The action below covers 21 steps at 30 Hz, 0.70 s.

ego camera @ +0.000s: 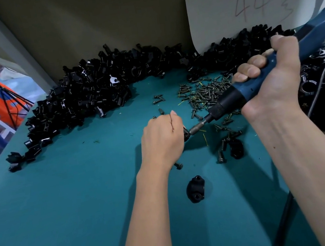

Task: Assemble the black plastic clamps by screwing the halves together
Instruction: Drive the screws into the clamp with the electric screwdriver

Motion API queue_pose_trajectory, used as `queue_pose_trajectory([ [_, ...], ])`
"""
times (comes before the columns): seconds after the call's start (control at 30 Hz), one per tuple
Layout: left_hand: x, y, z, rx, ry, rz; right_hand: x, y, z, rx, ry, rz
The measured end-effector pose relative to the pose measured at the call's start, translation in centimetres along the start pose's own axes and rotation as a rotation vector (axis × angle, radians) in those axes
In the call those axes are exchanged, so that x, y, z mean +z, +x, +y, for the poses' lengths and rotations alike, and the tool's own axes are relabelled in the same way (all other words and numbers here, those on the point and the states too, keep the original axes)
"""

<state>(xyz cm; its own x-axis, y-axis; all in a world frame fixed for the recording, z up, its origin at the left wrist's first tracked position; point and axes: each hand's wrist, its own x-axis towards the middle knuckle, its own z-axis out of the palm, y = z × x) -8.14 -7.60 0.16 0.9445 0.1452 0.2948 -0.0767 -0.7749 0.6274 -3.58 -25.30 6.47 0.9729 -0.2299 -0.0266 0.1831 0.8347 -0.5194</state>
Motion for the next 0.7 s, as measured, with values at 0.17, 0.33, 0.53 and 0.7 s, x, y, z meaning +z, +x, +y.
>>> queue_pose_trajectory([
  [0.17, -0.1, 0.1, -0.2, 0.020, 0.045, 0.003, -0.3, 0.2, 0.2, 0.005, 0.010, 0.025],
  [0.33, -1.0, 0.0, 0.0, -0.002, -0.160, -0.175, -1.1, 0.3, -0.6, 0.128, 0.108, -0.062],
  [0.53, -3.3, 0.4, -2.6, -0.243, -0.602, 0.003, -1.7, 1.0, -1.7, 0.179, 0.277, -0.186],
  [0.7, -2.4, 0.8, -1.6, -0.387, -0.850, 0.090, -2.0, 1.1, 0.7, 0.362, 0.045, -0.055],
])
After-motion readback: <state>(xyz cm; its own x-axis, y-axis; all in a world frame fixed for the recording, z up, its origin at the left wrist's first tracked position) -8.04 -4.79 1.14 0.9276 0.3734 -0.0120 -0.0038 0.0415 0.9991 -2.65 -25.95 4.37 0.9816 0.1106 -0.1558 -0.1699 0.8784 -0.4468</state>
